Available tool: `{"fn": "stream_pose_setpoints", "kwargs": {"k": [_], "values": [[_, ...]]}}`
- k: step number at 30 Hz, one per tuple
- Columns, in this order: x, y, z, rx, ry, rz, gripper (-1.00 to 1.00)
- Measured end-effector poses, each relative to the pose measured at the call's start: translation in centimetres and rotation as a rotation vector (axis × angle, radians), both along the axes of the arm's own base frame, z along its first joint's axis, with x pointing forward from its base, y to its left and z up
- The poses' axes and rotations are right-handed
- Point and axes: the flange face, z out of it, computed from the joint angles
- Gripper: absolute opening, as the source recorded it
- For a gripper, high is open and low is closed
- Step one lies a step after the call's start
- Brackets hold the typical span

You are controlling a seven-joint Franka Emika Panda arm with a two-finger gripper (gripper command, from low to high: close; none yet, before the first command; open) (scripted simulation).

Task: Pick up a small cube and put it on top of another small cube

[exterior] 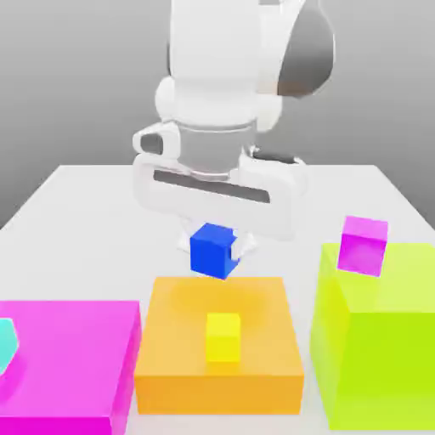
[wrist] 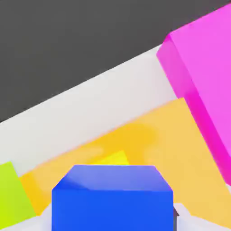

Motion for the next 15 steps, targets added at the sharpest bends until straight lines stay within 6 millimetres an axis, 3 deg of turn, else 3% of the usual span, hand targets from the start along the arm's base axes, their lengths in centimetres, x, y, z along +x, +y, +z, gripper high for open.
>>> {"fn": "stream_pose_setpoints", "kwargs": {"k": [7,11,12,15], "values": [[-3.9,12.5,5.7,0.006,0.003,0.308,-1.00],[-4.5,14.0,1.5,0.006,0.004,0.345,-1.00],[-4.6,14.0,0.6,0.006,0.004,0.346,1.00],[-4.6,14.0,0.6,0.006,0.004,0.346,1.00]]}}
